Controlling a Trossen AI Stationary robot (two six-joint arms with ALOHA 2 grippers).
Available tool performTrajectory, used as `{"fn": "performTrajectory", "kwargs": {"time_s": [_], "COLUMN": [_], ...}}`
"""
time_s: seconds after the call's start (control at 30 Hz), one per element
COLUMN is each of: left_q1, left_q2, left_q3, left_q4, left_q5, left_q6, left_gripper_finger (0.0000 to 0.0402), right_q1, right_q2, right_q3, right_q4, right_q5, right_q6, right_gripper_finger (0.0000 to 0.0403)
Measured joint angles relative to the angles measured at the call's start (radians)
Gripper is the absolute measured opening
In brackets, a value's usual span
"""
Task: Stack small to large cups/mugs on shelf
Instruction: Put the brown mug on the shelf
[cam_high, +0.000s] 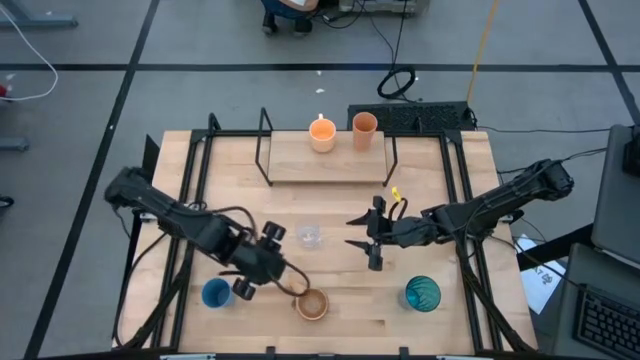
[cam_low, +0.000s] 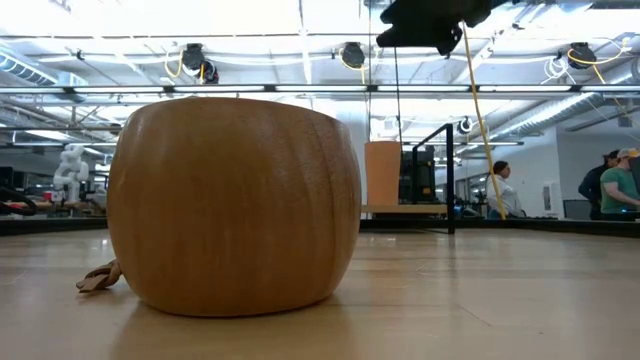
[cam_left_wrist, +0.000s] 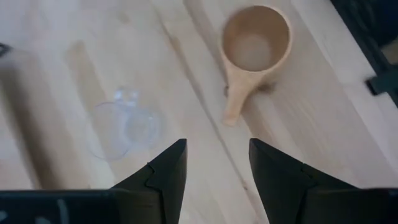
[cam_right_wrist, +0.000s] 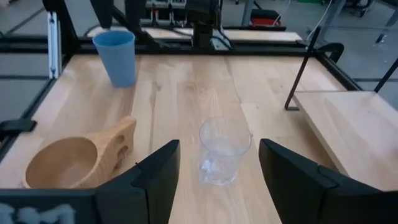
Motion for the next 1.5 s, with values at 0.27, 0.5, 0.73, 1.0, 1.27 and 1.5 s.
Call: {"fn": "performTrajectory", "kwargs": {"time_s": [0.27, 0.5, 0.73, 1.0, 1.27, 1.5], "left_q1": [0.038, 0.039, 0.032, 0.02, 0.012, 0.01], "left_q2": [0.178, 0.281, 0.361, 0.392, 0.385, 0.385], "left_q3": [0.158, 0.17, 0.17, 0.17, 0.068, -0.015], "left_q4": [-0.099, -0.091, -0.093, -0.06, 0.038, 0.151], "left_q5": [0.052, 0.048, 0.064, 0.096, 0.073, 0.061], "left_q6": [0.098, 0.139, 0.134, 0.09, 0.043, 0.033], "left_gripper_finger": [0.0175, 0.0175, 0.0177, 0.022, 0.025, 0.025], "right_q1": [0.011, 0.011, 0.011, 0.011, 0.011, 0.011], "right_q2": [0.0, 0.0, 0.0, 0.0, 0.0, 0.0], "right_q3": [0.0, 0.0, 0.0, 0.0, 0.0, 0.0], "right_q4": [-0.015, -0.012, -0.014, -0.024, -0.032, -0.031], "right_q5": [-0.001, -0.001, -0.001, -0.002, -0.004, -0.004], "right_q6": [-0.003, -0.003, -0.003, -0.007, -0.005, -0.006], "right_gripper_finger": [0.021, 0.021, 0.021, 0.021, 0.021, 0.021]}}
